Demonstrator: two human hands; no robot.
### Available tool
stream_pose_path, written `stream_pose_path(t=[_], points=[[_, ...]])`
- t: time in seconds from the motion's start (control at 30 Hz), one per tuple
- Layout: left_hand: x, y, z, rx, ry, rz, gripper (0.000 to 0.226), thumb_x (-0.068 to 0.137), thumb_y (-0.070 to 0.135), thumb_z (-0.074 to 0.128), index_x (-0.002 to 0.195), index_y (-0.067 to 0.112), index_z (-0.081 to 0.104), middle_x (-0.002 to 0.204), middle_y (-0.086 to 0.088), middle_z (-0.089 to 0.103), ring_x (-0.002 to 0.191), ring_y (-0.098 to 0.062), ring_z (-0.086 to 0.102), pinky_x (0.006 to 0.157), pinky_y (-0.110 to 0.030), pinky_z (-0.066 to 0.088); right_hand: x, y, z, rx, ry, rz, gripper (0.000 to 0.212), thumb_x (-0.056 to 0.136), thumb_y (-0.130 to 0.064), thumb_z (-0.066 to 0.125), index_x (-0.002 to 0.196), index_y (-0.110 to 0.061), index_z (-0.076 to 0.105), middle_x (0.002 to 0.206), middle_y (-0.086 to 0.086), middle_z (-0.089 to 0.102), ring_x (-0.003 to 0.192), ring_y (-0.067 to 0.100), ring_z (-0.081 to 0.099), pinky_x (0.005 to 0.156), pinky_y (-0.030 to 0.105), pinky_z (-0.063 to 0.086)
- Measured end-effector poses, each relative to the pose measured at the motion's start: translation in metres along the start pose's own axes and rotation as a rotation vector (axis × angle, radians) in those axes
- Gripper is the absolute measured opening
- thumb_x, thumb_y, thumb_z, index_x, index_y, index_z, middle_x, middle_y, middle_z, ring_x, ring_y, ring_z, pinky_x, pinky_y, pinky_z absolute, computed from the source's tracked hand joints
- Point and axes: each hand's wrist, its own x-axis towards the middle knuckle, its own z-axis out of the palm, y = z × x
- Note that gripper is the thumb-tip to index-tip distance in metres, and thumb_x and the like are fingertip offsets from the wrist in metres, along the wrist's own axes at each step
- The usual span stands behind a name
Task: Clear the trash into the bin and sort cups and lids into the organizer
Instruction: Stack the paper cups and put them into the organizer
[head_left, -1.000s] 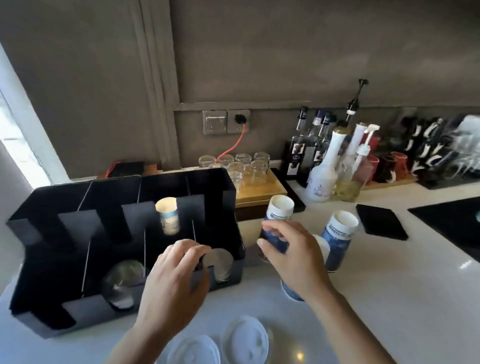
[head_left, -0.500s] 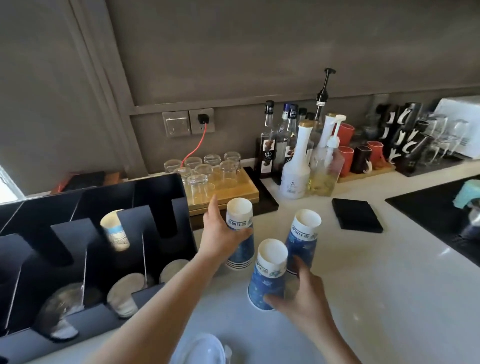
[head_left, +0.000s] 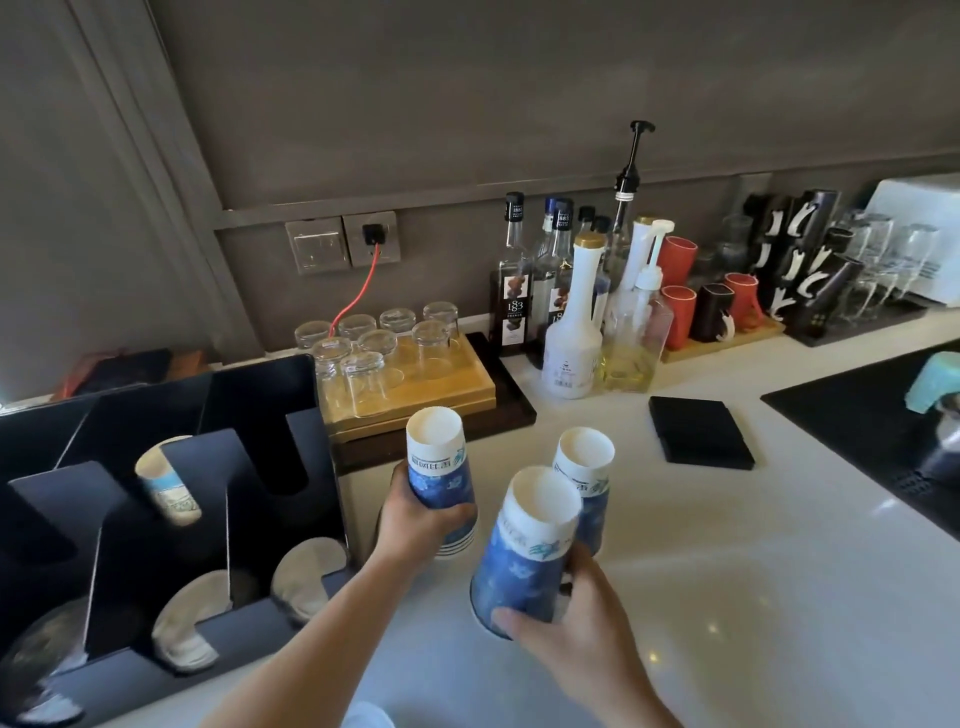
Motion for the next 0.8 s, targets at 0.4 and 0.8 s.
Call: stream_pose_path(t=[0.4,0.8], points=[[0.003,-0.006,-0.005,0.070,-0.044,-0.015,0.076,0.063,0.017,0.094,0.121,0.028,0.046,0.102,0.014,0.061,0.090,-0.007,0.061,0.077,-0.032,0.051,0.090,-0.064,-0.093,-0.012,0.266,-0.119,0.066,0.058,-0.054,0.080,0.115,-0.036,0.052,0.113,-0.019,0.067,0.099,-0.008,0.062,0.074,0.018,0.048],[0.003,-0.012,-0.004,0.058,-0.046,0.034,0.077,0.066,0.020,0.093,0.123,0.031,0.043,0.103,0.018,0.058,0.091,-0.007,0.059,0.078,-0.029,0.051,0.082,0.011,-0.058,-0.122,0.125,0.071,0.094,0.060,-0.039,0.092,0.140,-0.031,0.042,0.128,-0.019,0.058,0.117,0.005,0.056,0.087,0.024,0.050]])
